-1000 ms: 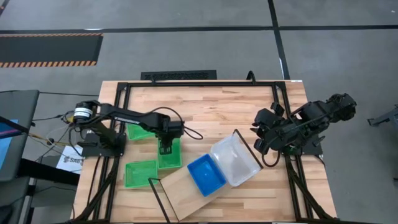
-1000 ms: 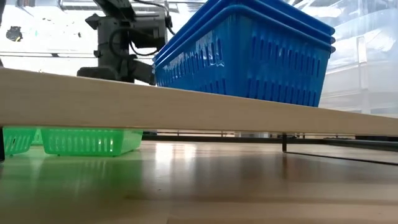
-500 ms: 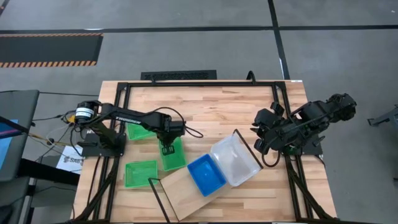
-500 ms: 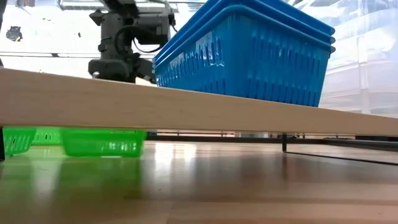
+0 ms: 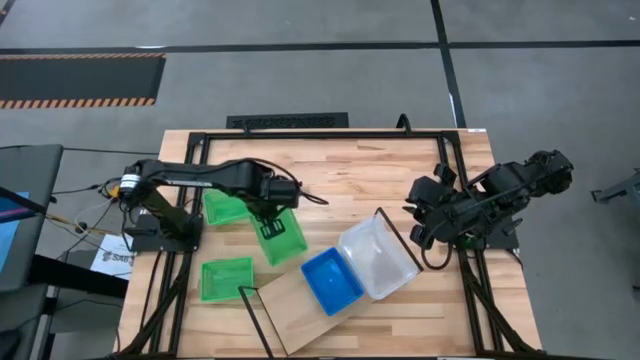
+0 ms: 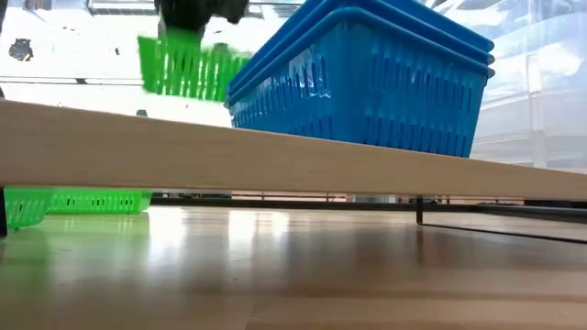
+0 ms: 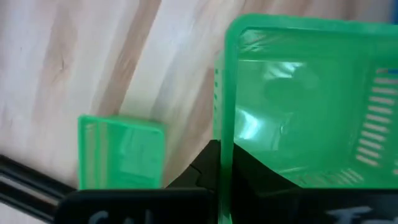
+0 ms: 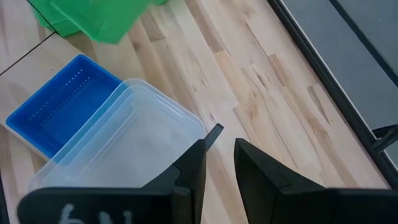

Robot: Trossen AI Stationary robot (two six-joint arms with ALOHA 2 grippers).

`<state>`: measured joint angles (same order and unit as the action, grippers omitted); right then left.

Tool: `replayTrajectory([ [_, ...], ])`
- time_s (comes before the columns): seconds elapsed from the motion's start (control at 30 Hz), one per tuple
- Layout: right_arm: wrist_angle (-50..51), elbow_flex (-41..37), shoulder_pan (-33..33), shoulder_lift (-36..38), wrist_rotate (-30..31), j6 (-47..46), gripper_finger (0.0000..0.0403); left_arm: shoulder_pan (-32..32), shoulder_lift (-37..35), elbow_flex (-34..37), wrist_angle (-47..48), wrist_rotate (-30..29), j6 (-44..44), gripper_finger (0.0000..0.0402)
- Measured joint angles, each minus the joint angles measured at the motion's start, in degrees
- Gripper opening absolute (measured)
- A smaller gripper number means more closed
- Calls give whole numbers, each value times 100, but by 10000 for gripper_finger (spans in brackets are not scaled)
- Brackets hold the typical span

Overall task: Stack baskets on shelf by color
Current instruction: Put the middle green basket on the shelf

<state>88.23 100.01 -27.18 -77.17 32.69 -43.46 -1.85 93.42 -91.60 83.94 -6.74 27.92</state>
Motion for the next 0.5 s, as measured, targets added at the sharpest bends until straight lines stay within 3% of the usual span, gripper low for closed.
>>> replayTrajectory([
  [0.23, -17, 0, -19, 0, -5, 45, 106, -985, -4, -1295, 343, -38, 1609, 0],
  [0.5, -17, 0, -18, 0, -118, 57, 106, -2134, 43, -1052, -339, -139, 3311, 0],
])
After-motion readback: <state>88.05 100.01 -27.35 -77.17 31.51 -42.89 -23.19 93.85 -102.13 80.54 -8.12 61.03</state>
